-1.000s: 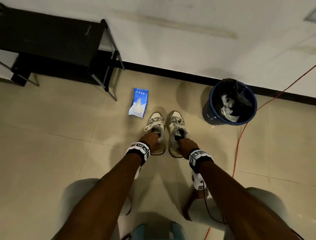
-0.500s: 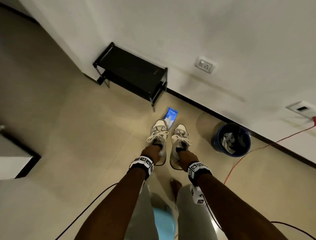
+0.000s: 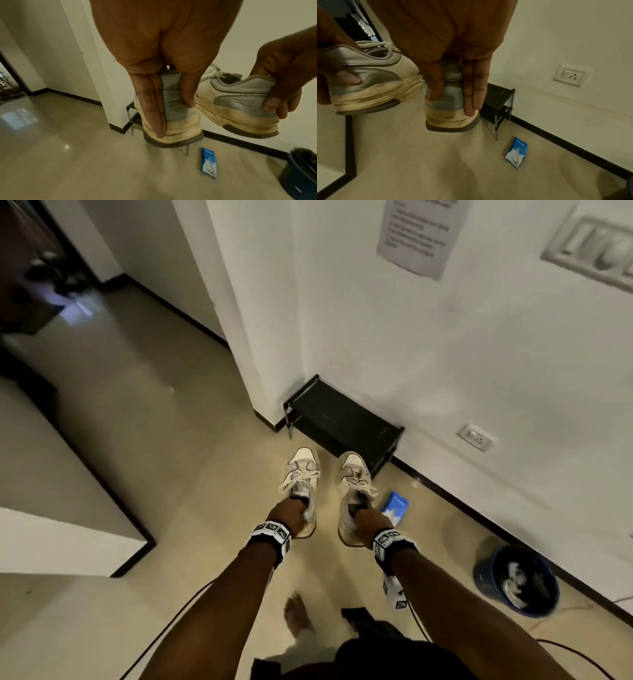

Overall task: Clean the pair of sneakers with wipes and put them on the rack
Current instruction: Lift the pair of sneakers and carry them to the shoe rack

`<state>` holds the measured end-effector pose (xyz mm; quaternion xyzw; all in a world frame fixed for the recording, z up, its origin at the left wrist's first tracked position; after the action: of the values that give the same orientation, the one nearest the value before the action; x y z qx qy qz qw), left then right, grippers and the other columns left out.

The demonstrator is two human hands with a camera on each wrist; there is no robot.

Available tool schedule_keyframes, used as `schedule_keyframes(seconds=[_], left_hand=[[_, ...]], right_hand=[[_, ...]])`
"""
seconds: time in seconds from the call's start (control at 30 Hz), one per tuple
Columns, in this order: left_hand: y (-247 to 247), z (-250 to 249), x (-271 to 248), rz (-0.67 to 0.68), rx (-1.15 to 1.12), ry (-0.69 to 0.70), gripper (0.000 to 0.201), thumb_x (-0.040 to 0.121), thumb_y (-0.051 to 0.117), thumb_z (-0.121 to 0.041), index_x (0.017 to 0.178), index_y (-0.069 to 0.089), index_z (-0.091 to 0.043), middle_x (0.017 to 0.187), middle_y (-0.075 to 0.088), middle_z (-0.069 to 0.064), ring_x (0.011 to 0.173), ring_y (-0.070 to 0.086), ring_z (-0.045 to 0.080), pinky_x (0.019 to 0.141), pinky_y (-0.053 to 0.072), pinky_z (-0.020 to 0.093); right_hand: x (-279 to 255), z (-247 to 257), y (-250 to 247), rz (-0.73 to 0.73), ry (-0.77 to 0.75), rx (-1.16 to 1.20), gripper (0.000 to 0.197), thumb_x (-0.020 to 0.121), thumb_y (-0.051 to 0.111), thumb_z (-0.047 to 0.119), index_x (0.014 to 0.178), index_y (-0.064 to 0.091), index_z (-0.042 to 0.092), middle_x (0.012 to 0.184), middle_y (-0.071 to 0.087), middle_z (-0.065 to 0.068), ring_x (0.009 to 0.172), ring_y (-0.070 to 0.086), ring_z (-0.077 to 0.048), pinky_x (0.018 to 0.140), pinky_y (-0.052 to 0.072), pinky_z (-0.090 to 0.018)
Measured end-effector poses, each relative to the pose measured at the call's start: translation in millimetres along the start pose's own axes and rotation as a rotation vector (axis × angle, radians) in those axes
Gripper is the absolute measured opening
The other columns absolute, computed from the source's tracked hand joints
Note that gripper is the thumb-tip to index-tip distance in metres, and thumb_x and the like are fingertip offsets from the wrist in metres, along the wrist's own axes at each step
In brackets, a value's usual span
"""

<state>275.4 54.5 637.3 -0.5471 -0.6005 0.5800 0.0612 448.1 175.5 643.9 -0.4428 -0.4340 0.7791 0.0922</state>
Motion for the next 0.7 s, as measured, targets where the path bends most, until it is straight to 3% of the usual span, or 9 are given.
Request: schedule_keyframes(seconds=[0.17,0.3,0.37,0.5,0.6,0.7], left_hand=[[-74.5,49.8,18.5,-0.057,0.04,0.056,0.04,0.086,0.067,-0.02,0.123,0.062,-0.007,0.116,0.067,0.019,0.108,0.063,0.037,0.089,0.048,0.038],[-110.1,78.4,44.0,-0.046,0.036,0.063,0.032,0.082,0.072,-0.021,0.112,0.069,-0.008,0.115,0.069,0.017,0.108,0.063,0.034,0.087,0.048,0.034],[-126.6,90.4,66.2,-0.026,0.051,0.053,0.027,0.083,0.072,-0.021,0.106,0.072,-0.005,0.112,0.069,0.017,0.107,0.063,0.034,0.087,0.048,0.034],[-157.8,101.4,127.4,0.004,0.119,0.065,0.029,0.086,0.067,-0.022,0.112,0.07,-0.01,0.116,0.068,0.015,0.11,0.062,0.033,0.091,0.049,0.036],[-170.5,100.3,173.0,0.05,0.159,0.105,0.033,0.085,0.068,-0.023,0.115,0.068,-0.011,0.115,0.067,0.013,0.109,0.062,0.033,0.09,0.051,0.037],[-184.6,96.1,212.7,0.081,0.211,0.133,0.032,0.086,0.068,-0.025,0.115,0.068,-0.011,0.115,0.067,0.012,0.108,0.063,0.033,0.088,0.051,0.037]], right_hand=[[40.6,61.2,-33.2,-0.033,0.057,0.066,0.036,0.085,0.062,0.029,0.116,0.06,0.011,0.116,0.062,-0.015,0.106,0.06,-0.033,0.087,0.05,-0.037],[70.1,96.5,-52.4,-0.04,0.07,0.099,0.036,0.085,0.063,0.032,0.115,0.061,0.011,0.114,0.063,-0.014,0.104,0.06,-0.033,0.084,0.049,-0.038],[91.4,109.8,-61.1,-0.05,0.08,0.106,0.036,0.084,0.063,0.031,0.114,0.061,0.012,0.113,0.063,-0.014,0.104,0.06,-0.033,0.085,0.049,-0.039],[146.2,126.9,-76.3,-0.106,0.103,0.133,0.028,0.088,0.058,0.028,0.111,0.061,0.012,0.108,0.063,-0.011,0.1,0.061,-0.029,0.086,0.051,-0.036],[185.3,130.8,-85.6,-0.094,0.119,0.128,0.027,0.091,0.051,0.032,0.104,0.064,0.011,0.098,0.065,-0.008,0.092,0.063,-0.028,0.077,0.05,-0.033],[215.5,131.9,-99.2,-0.063,0.135,0.121,0.023,0.092,0.052,0.028,0.104,0.063,0.011,0.1,0.066,-0.011,0.091,0.064,-0.031,0.075,0.051,-0.034]])
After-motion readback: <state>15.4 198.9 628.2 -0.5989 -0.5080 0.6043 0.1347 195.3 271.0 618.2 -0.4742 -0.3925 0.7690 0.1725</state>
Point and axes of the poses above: each hand's wrist, its own x-axis towards the middle knuckle, its own y-axis out of the palm, z = x × y, the point moved 1 cm from there along x, towards the middle knuckle
